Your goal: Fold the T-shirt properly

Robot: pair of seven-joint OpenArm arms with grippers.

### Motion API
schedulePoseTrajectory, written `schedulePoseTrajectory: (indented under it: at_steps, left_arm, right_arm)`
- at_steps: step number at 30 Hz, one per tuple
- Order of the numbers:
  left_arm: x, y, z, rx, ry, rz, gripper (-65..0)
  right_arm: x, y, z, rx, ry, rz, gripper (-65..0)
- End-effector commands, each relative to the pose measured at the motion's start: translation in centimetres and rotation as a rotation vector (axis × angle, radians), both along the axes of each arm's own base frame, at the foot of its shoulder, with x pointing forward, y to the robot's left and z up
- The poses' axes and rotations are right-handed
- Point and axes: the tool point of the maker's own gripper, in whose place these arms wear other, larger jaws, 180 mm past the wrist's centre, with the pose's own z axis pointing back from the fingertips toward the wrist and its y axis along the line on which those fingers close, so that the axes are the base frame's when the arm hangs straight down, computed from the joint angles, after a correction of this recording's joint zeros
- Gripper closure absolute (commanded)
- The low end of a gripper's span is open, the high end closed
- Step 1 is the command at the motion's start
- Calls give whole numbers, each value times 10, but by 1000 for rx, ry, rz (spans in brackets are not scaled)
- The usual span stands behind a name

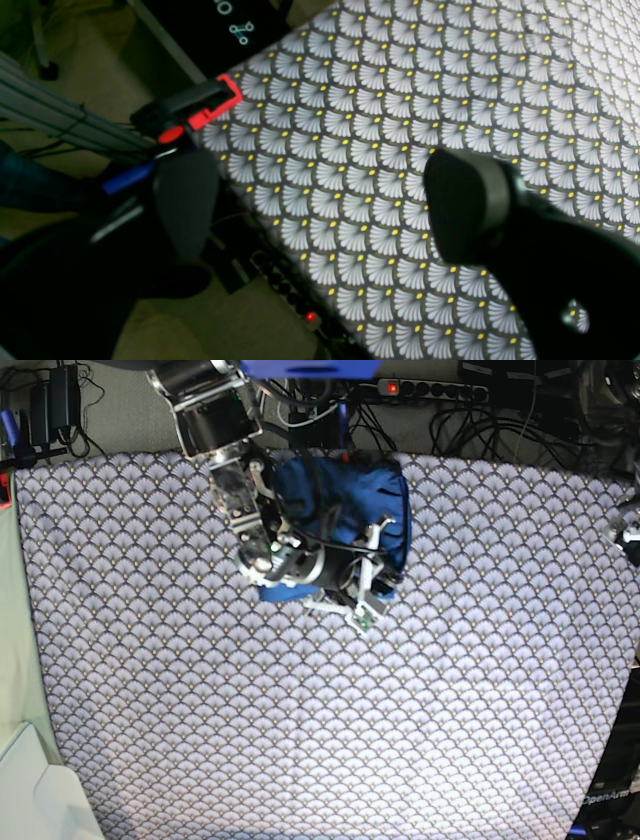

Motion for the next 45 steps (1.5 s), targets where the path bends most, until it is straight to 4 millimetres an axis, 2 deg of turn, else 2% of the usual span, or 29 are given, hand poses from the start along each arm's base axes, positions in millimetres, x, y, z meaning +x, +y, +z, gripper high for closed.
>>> schedulePoseTrajectory:
  at_steps: [1, 5, 7, 11, 16, 18, 21, 26, 29, 31, 34, 37, 40, 45]
  left_arm:
    - [3, 6, 12, 41, -23, -1, -650]
    - [4, 1, 9, 19, -10, -19, -650]
    - [9, -10, 3, -9, 23, -89, -650]
    - [27, -40, -2, -47, 44, -273, -650]
    - [40, -78, -15, -149, 29, -372, -650]
    - [50, -102, -21, -182, 33, -452, -650]
    - [61, -141, -30, -211, 64, -594, -650]
    - [75, -226, -44, -269, 100, -846, -650]
    - [67, -270, -71, -362, 161, -930, -650]
    - [65, -291, -87, -420, 194, -957, -650]
    - [65, -312, -102, -477, 227, -976, -650]
    - [60, -322, -114, -507, 256, -986, -650]
    - [64, -332, -116, -496, 222, -1008, -650]
    - [56, -344, -132, -519, 253, -1021, -650]
  right_arm:
    - [11, 7, 27, 66, -66, -2, -199]
    - [7, -1, 50, 82, -140, -13, -294]
    - [8, -6, 67, 91, -193, -22, -324]
    - [3, -38, 83, 49, -284, -38, -337]
    - [10, -92, 82, -3, -301, -160, -337]
    - [19, -121, 77, -36, -299, -222, -337]
    - [25, -153, 70, -78, -288, -286, -337]
    - [27, -196, 64, -130, -281, -371, -338]
    - [28, -212, 64, -139, -279, -412, -338]
    - [23, -218, 60, -150, -269, -409, -338]
    - [22, -230, 59, -160, -266, -434, -337]
    - [23, -239, 59, -166, -264, -458, -337]
    - [23, -246, 60, -170, -266, -478, -338]
    - [17, -246, 55, -175, -252, -476, -338]
